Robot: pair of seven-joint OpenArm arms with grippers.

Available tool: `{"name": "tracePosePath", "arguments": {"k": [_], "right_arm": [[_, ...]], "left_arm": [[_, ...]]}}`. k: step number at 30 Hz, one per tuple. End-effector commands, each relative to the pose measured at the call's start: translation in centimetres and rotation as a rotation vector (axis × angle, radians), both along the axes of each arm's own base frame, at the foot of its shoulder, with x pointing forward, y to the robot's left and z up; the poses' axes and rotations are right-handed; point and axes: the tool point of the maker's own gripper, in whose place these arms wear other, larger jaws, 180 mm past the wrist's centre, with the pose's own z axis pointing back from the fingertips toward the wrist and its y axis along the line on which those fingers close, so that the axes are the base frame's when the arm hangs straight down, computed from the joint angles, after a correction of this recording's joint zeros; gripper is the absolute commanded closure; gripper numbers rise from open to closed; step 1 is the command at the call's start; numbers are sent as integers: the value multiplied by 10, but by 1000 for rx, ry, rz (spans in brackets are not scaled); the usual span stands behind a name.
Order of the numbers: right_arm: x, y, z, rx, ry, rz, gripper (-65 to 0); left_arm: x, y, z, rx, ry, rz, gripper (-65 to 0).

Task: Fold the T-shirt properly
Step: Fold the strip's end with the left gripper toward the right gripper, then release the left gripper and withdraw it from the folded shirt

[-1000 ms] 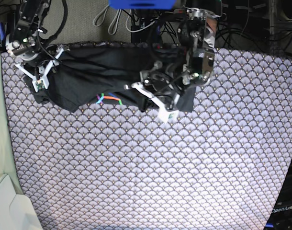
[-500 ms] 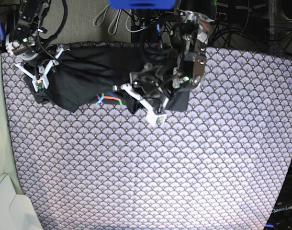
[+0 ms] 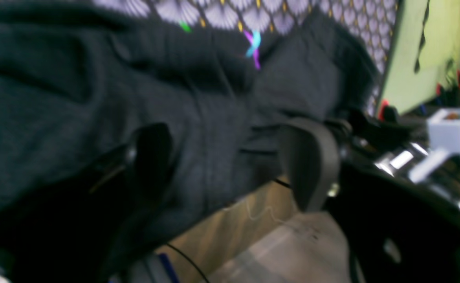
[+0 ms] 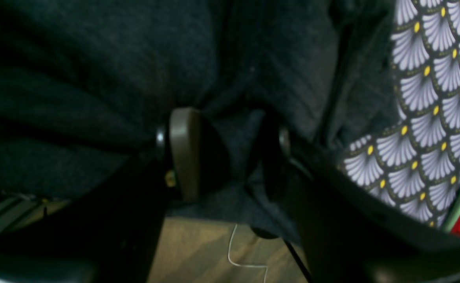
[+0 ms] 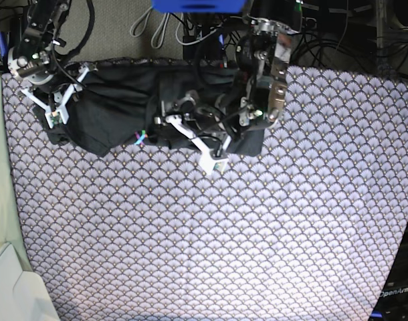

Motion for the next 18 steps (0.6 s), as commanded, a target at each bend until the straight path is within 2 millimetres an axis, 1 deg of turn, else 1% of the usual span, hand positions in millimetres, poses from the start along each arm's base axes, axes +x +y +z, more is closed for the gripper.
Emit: {"name": "tracePosePath", "arguments": {"k": [1, 3, 5, 8, 11, 13, 15, 18], "right_arm": [[10, -5, 12, -18, -46, 7, -258], [16, -8, 16, -24, -63, 2, -258], [20, -10, 20, -30, -77, 1, -258], [24, -18, 32, -68, -96, 11, -258], [29, -19, 44, -89, -130, 18, -258], [30, -25, 51, -104, -146, 3, -263], [34, -32, 57, -108, -167, -23, -269], [29, -47, 57, -121, -150, -74, -321]], "left_arm": [[9, -9, 20, -76, -14, 16, -483], [14, -8, 25, -91, -22, 26, -476], [23, 12, 21, -76, -24, 79, -469], [36, 54, 13, -38, -19, 177, -442], [46, 102, 18, -9, -54, 242, -435], [48, 128, 23, -20, -65, 265, -435], [47, 159, 26, -39, -57, 304, -435], [46, 201, 33, -90, -49, 381, -435]]}}
